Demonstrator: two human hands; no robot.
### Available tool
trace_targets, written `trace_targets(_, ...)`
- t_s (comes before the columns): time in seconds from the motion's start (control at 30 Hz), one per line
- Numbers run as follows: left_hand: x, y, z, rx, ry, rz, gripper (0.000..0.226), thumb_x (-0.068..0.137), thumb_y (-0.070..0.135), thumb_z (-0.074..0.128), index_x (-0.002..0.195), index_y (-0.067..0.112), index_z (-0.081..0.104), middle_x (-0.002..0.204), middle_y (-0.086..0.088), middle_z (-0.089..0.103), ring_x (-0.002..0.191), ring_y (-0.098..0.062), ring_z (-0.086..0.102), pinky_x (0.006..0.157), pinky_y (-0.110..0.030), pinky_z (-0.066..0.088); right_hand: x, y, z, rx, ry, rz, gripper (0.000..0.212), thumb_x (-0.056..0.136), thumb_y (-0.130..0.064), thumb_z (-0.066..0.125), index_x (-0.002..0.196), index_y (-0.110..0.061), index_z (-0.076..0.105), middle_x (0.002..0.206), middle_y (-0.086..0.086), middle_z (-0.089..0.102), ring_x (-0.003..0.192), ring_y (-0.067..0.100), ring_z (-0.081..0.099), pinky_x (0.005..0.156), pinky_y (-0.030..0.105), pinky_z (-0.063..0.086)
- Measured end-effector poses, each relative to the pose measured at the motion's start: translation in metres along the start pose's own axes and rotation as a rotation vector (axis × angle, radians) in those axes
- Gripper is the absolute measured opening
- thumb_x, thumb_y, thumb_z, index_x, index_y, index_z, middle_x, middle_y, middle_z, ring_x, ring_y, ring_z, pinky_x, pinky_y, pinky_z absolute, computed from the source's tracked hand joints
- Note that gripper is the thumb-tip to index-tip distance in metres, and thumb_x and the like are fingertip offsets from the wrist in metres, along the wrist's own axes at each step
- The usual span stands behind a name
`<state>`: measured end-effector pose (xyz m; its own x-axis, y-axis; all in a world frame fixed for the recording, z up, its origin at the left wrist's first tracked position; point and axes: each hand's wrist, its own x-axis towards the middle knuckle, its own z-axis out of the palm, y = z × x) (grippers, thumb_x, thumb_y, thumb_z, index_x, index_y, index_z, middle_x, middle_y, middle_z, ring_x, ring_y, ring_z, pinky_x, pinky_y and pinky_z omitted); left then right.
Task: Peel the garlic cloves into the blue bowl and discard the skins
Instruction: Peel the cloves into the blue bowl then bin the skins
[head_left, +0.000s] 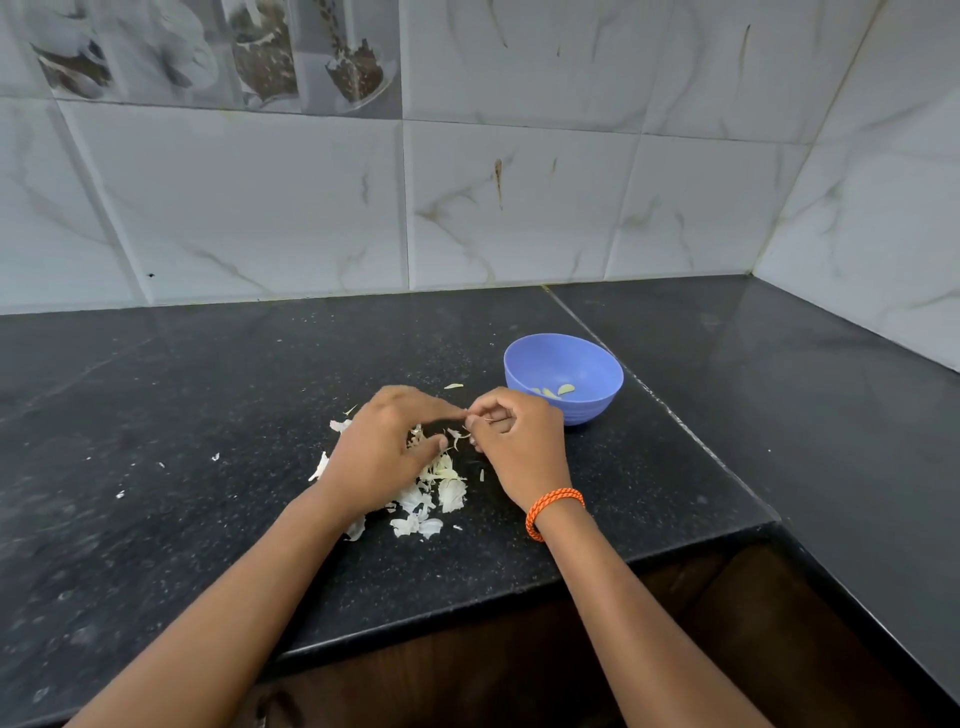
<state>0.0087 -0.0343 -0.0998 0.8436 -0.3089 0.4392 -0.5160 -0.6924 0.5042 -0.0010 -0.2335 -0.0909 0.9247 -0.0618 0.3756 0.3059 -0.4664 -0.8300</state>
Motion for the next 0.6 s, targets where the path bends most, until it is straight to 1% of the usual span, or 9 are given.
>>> trace_targets(0.07, 0.002, 0.000, 0.004, 0.027, -0.162, 0.037, 0.043, 0.106, 0.031, 0.067, 0.148, 0.038, 0.064, 0.141, 0.021, 0.067, 0.152, -0.004, 0.037, 0.120, -0.028, 0.033, 0.000, 0.004, -0.004, -0.118, -0.007, 0.002, 0.013, 0.093, -0.011, 0.076, 0.097, -0.024, 0.077, 0.080, -0.007, 0.075, 0.074, 0.007, 0.072, 0.077, 0.036, 0.064)
trace_targets(0.1, 0.002, 0.000, 0.005, 0.026, -0.221, 0.050, 0.042, 0.108, 0.033, 0.063, 0.150, 0.036, 0.063, 0.143, 0.019, 0.067, 0.155, -0.003, 0.033, 0.121, -0.026, 0.031, 0.000, 0.004, -0.005, -0.167, -0.004, 0.002, 0.016, 0.094, -0.013, 0.075, 0.103, -0.024, 0.079, 0.084, -0.007, 0.075, 0.077, 0.006, 0.072, 0.080, 0.036, 0.064)
trace_targets(0.13, 0.001, 0.000, 0.005, 0.024, -0.253, 0.064, 0.039, 0.109, 0.034, 0.062, 0.147, 0.034, 0.065, 0.143, 0.020, 0.066, 0.153, -0.001, 0.035, 0.121, -0.025, 0.033, 0.000, 0.004, -0.006, -0.203, 0.002, -0.003, 0.017, 0.095, -0.013, 0.075, 0.107, -0.023, 0.080, 0.088, -0.007, 0.077, 0.080, 0.006, 0.072, 0.082, 0.035, 0.063)
trace_targets(0.17, 0.001, 0.000, 0.003, 0.021, -0.251, 0.069, 0.035, 0.108, 0.034, 0.065, 0.142, 0.035, 0.070, 0.140, 0.024, 0.068, 0.148, 0.001, 0.042, 0.119, -0.026, 0.038, -0.001, 0.003, -0.006, -0.230, 0.004, -0.016, 0.015, 0.096, -0.014, 0.075, 0.106, -0.022, 0.081, 0.091, -0.008, 0.078, 0.082, 0.005, 0.071, 0.083, 0.035, 0.062)
trace_targets(0.23, 0.000, -0.002, -0.005, 0.020, -0.168, 0.054, 0.022, 0.102, 0.037, 0.073, 0.123, 0.041, 0.081, 0.122, 0.028, 0.075, 0.128, 0.002, 0.059, 0.107, -0.032, 0.051, -0.002, 0.003, -0.005, -0.248, -0.034, -0.049, 0.011, 0.097, -0.013, 0.075, 0.100, -0.021, 0.082, 0.088, -0.011, 0.077, 0.080, 0.005, 0.071, 0.082, 0.035, 0.062)
trace_targets(0.27, -0.001, -0.004, -0.008, 0.029, -0.116, 0.038, 0.015, 0.099, 0.039, 0.076, 0.111, 0.043, 0.084, 0.112, 0.030, 0.076, 0.118, 0.003, 0.063, 0.101, -0.036, 0.054, -0.003, 0.003, -0.004, -0.256, -0.065, -0.060, 0.011, 0.098, -0.013, 0.074, 0.100, -0.022, 0.081, 0.086, -0.011, 0.076, 0.077, 0.005, 0.071, 0.081, 0.037, 0.061)
trace_targets(0.33, -0.001, -0.009, -0.011, 0.033, -0.041, -0.008, 0.006, 0.096, 0.040, 0.080, 0.094, 0.043, 0.085, 0.098, 0.032, 0.076, 0.108, 0.001, 0.064, 0.094, -0.039, 0.056, -0.004, 0.000, 0.000, -0.292, -0.114, -0.073, 0.011, 0.099, -0.015, 0.072, 0.102, -0.023, 0.081, 0.088, -0.008, 0.076, 0.077, 0.008, 0.071, 0.081, 0.040, 0.061)
trace_targets(0.5, -0.003, -0.009, -0.013, -0.023, 0.082, -0.087, 0.009, 0.094, 0.038, 0.081, 0.086, 0.042, 0.083, 0.091, 0.028, 0.074, 0.106, -0.001, 0.061, 0.087, -0.042, 0.056, 0.004, -0.014, 0.001, -0.498, -0.271, -0.178, 0.013, 0.102, -0.017, 0.068, 0.106, -0.021, 0.079, 0.105, 0.001, 0.075, 0.099, 0.020, 0.066, 0.087, 0.040, 0.056)
trace_targets(0.6, -0.002, -0.008, -0.014, -0.050, 0.125, -0.118, 0.006, 0.093, 0.036, 0.082, 0.088, 0.041, 0.083, 0.091, 0.031, 0.073, 0.108, -0.001, 0.060, 0.085, -0.038, 0.054, 0.015, -0.028, -0.005, -0.534, -0.302, -0.233, 0.015, 0.100, -0.018, 0.068, 0.097, -0.027, 0.079, 0.098, 0.001, 0.071, 0.095, 0.018, 0.061, 0.082, 0.039, 0.053)
